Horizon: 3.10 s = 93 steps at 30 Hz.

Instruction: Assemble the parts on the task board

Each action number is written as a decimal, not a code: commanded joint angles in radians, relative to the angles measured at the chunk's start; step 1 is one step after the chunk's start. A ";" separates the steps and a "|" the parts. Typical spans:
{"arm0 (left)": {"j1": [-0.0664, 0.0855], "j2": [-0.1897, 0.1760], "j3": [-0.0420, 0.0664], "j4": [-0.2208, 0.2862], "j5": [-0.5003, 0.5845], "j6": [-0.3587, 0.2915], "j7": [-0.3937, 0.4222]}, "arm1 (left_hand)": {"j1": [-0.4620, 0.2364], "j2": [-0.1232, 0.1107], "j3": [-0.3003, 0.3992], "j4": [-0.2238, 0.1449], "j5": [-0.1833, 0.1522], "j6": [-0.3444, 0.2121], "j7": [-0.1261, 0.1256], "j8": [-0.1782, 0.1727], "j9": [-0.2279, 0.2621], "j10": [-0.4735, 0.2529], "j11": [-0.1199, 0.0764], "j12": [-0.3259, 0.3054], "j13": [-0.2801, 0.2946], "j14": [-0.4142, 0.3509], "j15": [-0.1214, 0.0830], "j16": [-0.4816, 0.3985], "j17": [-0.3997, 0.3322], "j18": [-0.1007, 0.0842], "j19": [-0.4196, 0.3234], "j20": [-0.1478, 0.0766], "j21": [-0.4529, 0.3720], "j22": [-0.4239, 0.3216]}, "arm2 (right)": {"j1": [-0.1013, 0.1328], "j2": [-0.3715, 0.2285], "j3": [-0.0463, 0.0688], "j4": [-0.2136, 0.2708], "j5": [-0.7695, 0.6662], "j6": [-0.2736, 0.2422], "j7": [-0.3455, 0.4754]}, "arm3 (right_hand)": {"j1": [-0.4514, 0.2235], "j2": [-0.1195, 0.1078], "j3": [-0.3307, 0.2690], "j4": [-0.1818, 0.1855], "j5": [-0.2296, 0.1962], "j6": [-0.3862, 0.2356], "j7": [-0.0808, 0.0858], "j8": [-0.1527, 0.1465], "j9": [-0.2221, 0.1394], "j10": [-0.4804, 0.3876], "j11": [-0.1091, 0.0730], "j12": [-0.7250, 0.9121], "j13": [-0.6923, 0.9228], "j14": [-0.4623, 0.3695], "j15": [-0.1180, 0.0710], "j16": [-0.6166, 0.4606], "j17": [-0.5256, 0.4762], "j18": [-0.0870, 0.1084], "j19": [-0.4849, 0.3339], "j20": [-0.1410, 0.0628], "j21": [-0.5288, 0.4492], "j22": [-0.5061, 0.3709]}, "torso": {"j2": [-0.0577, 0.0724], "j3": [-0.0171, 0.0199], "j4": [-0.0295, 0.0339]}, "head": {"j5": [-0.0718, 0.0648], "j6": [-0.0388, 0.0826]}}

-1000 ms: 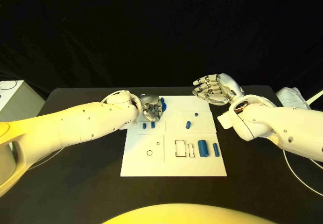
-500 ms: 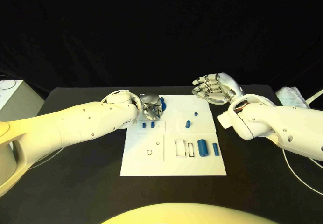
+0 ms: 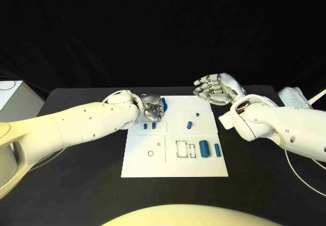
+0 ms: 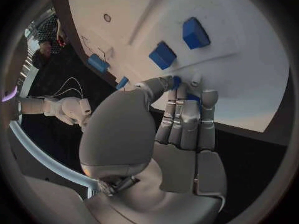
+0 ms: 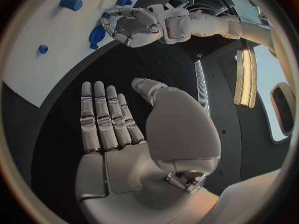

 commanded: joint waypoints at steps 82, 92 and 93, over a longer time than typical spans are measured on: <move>-0.014 -0.112 0.046 0.049 0.060 0.012 0.067 | -0.007 0.026 0.018 -0.057 0.000 0.049 -0.003 -0.040 0.004 0.099 -0.013 -0.079 -0.005 0.057 -0.012 0.020 0.029 -0.033 0.084 -0.014 0.074 0.097 | 0.000 -0.007 0.000 0.002 -0.003 0.015 0.013 | -0.003 0.006 -0.006 -0.003 0.006 0.010 0.052 -0.003 -0.002 0.007 0.000 -0.002 -0.002 0.011 -0.003 -0.005 -0.006 0.006 0.000 0.000 -0.002 -0.008 | -0.004 -0.0006 0.0030 | 0.012 0.004; -0.014 -0.109 0.044 0.051 0.061 0.017 0.068 | -0.008 0.026 0.018 -0.057 -0.001 0.050 -0.003 -0.040 0.005 0.101 -0.013 -0.080 -0.005 0.057 -0.012 0.019 0.027 -0.033 0.084 -0.014 0.074 0.096 | 0.000 -0.007 0.000 0.002 -0.003 0.015 0.013 | -0.003 0.006 -0.006 -0.003 0.006 0.010 0.052 -0.003 -0.002 0.007 0.000 -0.002 -0.002 0.011 -0.003 -0.005 -0.006 0.006 0.000 0.000 -0.002 -0.008 | -0.003 -0.0009 0.0028 | 0.011 0.005; -0.015 -0.108 0.043 0.051 0.061 0.017 0.068 | -0.008 0.026 0.018 -0.057 -0.001 0.050 -0.003 -0.040 0.005 0.101 -0.013 -0.080 -0.005 0.057 -0.012 0.019 0.027 -0.033 0.084 -0.014 0.074 0.096 | 0.000 -0.007 0.000 0.003 -0.003 0.015 0.013 | -0.003 0.006 -0.006 -0.003 0.006 0.010 0.052 -0.003 -0.002 0.007 0.000 -0.002 -0.002 0.011 -0.003 -0.005 -0.006 0.006 0.000 0.000 -0.002 -0.008 | -0.003 -0.0007 0.0026 | 0.011 0.005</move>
